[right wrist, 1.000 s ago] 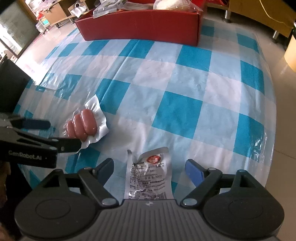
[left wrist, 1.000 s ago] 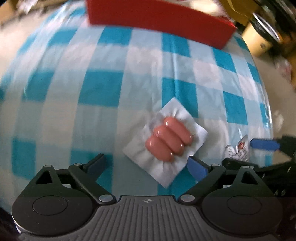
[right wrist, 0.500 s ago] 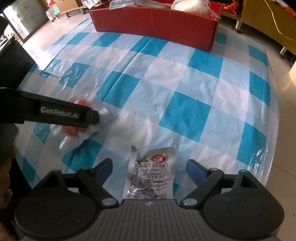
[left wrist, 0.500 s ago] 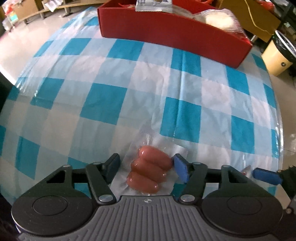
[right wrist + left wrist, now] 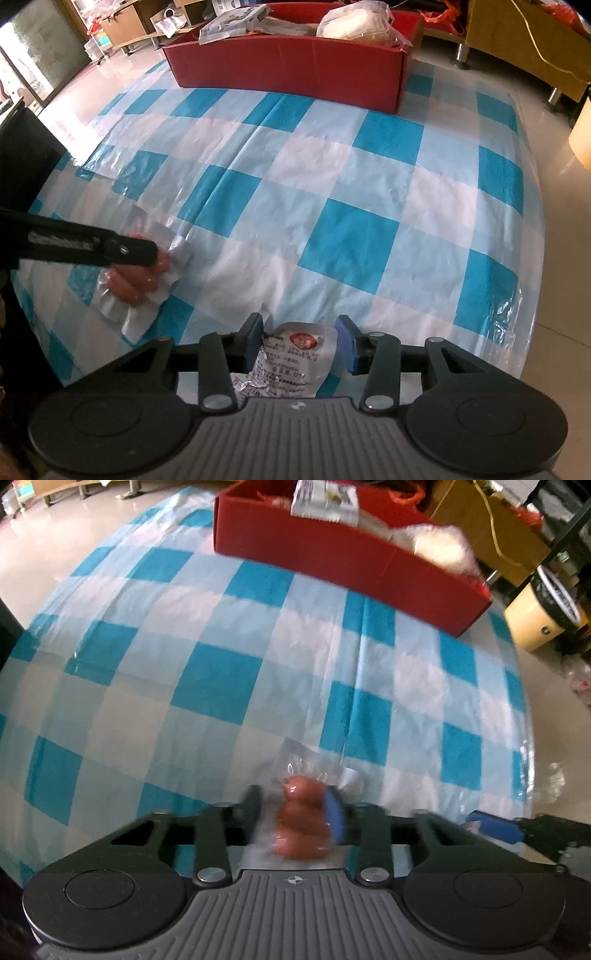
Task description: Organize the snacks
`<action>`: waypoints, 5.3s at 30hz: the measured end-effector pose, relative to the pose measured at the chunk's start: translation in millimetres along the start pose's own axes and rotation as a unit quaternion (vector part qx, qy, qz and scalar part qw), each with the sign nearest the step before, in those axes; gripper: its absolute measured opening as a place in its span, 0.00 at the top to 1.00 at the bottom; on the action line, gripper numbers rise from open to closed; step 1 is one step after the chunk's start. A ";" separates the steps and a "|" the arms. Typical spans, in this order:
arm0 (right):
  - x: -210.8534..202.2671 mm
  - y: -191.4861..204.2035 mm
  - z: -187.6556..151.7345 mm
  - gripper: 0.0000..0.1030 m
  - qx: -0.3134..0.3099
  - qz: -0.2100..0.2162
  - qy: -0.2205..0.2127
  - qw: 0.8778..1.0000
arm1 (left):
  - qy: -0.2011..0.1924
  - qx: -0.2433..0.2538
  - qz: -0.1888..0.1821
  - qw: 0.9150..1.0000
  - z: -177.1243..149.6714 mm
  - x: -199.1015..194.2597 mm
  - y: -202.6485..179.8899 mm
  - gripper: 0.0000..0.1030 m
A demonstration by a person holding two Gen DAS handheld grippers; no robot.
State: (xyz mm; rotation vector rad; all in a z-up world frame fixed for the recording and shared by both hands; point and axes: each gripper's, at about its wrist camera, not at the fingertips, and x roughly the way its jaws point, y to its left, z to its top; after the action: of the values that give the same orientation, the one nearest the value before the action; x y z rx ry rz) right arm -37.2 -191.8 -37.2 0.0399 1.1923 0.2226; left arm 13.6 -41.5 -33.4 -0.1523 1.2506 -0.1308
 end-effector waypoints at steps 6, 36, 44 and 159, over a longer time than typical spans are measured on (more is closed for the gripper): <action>0.8 -1.4 2.2 0.54 0.013 0.009 0.003 1.000 | 0.011 0.038 -0.008 0.999 -4.1 6.9 -9.9 0.21; 3.9 3.9 1.5 0.37 0.005 0.022 0.022 0.999 | 0.027 -0.020 0.002 0.999 -3.7 11.0 -9.4 0.15; 2.2 6.3 -5.8 0.33 -0.023 0.004 0.019 1.000 | 0.033 -0.034 0.024 0.999 -30.7 13.6 0.0 0.09; -9.7 -36.3 236.0 0.60 0.063 -0.018 -0.224 0.972 | -0.145 0.101 0.050 0.983 203.5 13.7 -55.6 0.28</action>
State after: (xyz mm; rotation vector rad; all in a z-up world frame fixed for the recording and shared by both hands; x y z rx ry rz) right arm 183.0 -208.8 54.0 0.1718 0.7548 0.0978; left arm 210.5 -89.8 26.6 0.0669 0.9451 -0.1419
